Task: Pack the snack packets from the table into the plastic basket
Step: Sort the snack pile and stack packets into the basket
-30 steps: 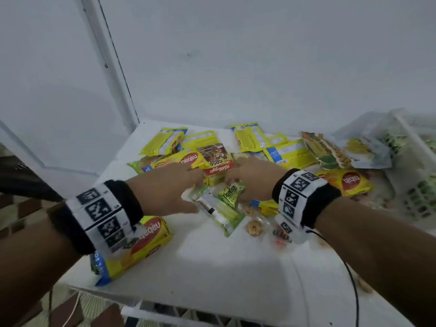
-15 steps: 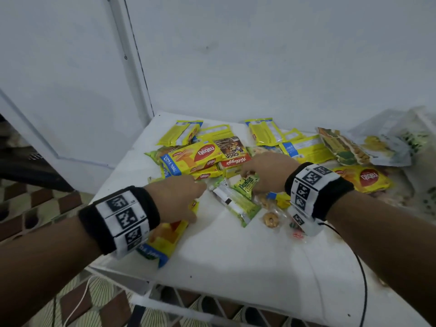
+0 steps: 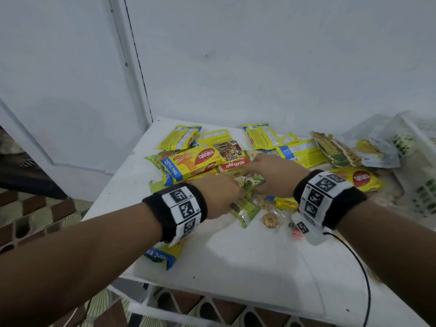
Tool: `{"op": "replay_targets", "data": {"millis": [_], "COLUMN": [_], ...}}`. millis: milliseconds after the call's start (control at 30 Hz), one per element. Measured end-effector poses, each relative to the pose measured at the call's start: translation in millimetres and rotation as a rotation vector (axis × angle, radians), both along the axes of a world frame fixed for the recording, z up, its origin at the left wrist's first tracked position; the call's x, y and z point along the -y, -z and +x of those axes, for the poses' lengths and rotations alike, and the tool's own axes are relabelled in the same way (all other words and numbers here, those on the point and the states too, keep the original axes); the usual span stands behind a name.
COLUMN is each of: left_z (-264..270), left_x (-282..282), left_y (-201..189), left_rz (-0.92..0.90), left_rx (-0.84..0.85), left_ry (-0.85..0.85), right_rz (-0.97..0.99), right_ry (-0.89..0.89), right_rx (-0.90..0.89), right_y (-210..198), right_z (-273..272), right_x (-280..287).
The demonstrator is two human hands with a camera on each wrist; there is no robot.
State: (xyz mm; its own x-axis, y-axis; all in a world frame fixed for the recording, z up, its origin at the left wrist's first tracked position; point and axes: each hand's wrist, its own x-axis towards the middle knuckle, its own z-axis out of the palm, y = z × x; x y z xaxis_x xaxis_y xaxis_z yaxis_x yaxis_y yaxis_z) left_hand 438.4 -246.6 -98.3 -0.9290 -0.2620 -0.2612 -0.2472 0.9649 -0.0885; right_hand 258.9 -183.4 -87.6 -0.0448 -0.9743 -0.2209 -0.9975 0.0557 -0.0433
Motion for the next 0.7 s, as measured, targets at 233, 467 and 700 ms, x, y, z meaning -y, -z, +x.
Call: {"op": "replay_targets", "data": {"millis": [233, 467, 700], "left_z": [14, 40, 58], "left_x": [14, 20, 16], "left_y": [4, -12, -17], "left_rz": [0.173, 0.52, 0.931], "left_rx": [-0.202, -0.576, -0.811], "left_ry": [-0.094, -0.331, -0.445], "right_rz": [-0.184, -0.345, -0.468], "right_ry": [0.044, -0.007, 0.11], "right_rx": [0.092, 0.369, 0.595], "right_y": [-2, 1, 10], "right_z": [1, 14, 20], "right_x": [-21, -38, -36]}}
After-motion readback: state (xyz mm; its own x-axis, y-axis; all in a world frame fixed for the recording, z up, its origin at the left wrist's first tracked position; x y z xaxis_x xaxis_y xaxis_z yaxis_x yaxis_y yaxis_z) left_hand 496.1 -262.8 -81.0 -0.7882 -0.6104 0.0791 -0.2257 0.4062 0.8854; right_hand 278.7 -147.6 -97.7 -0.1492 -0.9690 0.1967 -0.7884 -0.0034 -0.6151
